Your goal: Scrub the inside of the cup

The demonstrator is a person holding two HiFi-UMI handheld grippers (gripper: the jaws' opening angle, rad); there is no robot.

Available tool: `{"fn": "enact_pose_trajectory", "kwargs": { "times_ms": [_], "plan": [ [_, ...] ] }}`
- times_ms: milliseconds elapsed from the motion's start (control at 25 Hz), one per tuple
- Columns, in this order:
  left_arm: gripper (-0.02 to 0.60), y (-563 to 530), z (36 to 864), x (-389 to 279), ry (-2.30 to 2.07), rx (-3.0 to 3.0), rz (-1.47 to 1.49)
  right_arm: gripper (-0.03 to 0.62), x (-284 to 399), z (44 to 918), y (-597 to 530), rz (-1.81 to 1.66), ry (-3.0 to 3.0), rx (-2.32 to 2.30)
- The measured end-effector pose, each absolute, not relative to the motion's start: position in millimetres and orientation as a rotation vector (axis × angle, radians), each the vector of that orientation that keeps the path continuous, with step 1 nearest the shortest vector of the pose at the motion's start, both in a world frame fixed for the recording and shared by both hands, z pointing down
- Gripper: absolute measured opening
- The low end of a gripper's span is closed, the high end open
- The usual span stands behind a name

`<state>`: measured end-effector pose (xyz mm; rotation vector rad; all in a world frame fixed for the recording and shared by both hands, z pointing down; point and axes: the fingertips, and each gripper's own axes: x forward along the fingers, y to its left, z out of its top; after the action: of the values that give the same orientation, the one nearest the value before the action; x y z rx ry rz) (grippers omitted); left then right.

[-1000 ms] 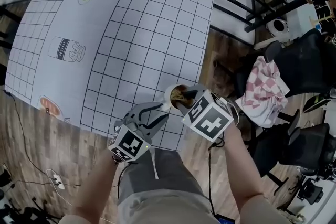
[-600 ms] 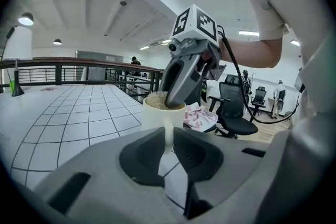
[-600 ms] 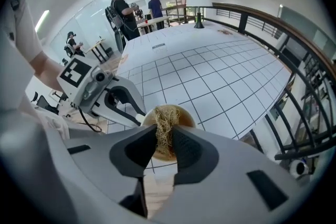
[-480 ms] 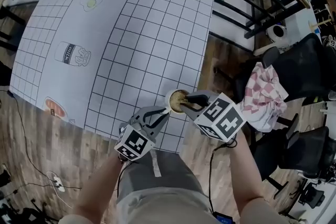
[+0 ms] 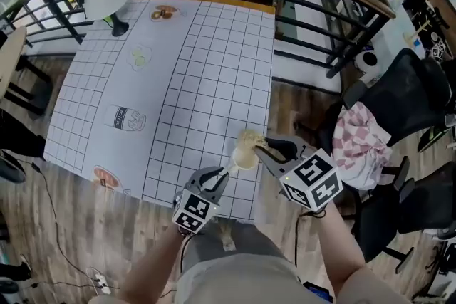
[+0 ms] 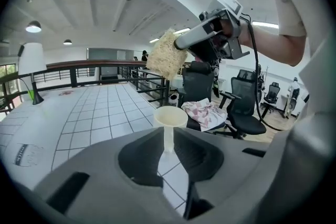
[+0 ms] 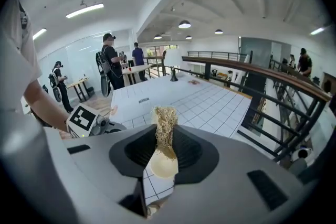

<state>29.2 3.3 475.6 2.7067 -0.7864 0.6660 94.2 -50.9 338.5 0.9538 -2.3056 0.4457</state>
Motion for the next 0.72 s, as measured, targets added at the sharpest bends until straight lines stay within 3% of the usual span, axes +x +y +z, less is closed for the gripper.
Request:
{"fn": "enact_pose_trajectory", "kwargs": {
  "times_ms": [360,720],
  "plan": [
    [0.044,-25,368,4,-0.922,2.737,0.506,0.091,91,238,-38,0.178,-2.441,1.205],
    [0.015,-33,206,-15,-1.273,2.932,0.222,0.091,88,151,-17,-0.097,-2.522,1.39]
  ]
}}
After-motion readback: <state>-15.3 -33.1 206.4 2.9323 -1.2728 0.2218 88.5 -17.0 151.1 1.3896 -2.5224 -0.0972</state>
